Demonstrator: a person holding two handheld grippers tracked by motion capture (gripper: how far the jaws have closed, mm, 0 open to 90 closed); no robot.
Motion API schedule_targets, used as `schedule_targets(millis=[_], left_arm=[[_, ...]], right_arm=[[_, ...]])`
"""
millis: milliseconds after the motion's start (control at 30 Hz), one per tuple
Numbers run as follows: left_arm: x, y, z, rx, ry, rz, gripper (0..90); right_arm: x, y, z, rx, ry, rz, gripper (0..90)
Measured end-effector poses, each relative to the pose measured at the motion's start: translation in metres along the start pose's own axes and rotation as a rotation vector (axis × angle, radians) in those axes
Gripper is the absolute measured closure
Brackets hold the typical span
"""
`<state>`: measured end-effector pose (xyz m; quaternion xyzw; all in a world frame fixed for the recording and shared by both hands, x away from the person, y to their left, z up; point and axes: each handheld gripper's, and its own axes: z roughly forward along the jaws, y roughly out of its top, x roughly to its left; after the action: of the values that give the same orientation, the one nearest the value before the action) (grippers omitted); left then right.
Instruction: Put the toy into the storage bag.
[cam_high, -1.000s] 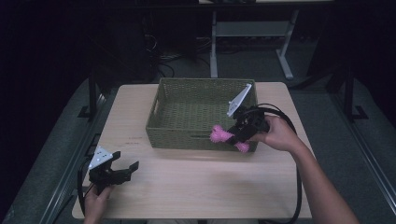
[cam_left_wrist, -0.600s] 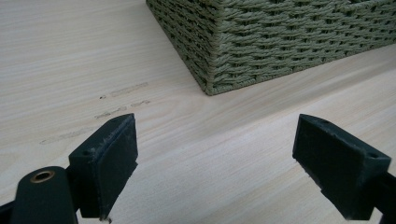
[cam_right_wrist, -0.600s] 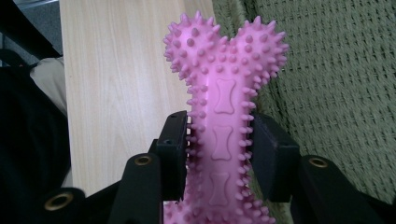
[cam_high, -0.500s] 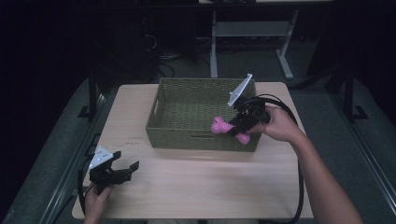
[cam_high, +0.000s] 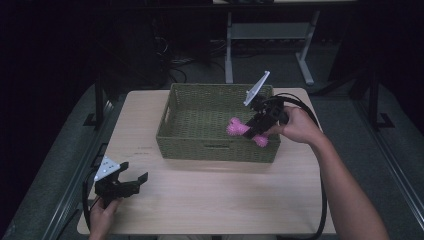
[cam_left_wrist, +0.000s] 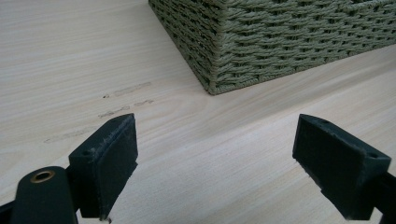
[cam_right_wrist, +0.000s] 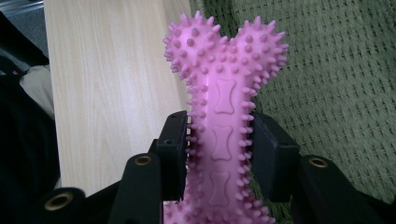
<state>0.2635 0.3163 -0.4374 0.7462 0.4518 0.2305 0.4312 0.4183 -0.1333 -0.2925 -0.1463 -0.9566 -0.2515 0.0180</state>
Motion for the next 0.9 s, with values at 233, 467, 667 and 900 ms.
schedule_targets(millis=[233, 467, 667, 900], left_arm=[[0.0, 0.0, 0.0, 0.002, -0.001, 0.0, 13.4], [0.0, 0.0, 0.001, -0.002, -0.003, -0.001, 13.4], [-0.001, 0.001, 0.002, 0.0, -0.007, 0.0, 13.4], [-0.001, 0.001, 0.003, 0.002, -0.009, 0.004, 13.4]], right_arm=[[-0.008, 0.008, 0.002, 0.007, 0.0, 0.008, 58.5], [-0.017, 0.013, 0.005, 0.015, -0.009, 0.014, 58.4], [-0.026, 0.012, 0.013, 0.026, -0.008, 0.031, 58.3], [-0.036, 0.011, 0.021, 0.038, -0.001, 0.051, 58.3]])
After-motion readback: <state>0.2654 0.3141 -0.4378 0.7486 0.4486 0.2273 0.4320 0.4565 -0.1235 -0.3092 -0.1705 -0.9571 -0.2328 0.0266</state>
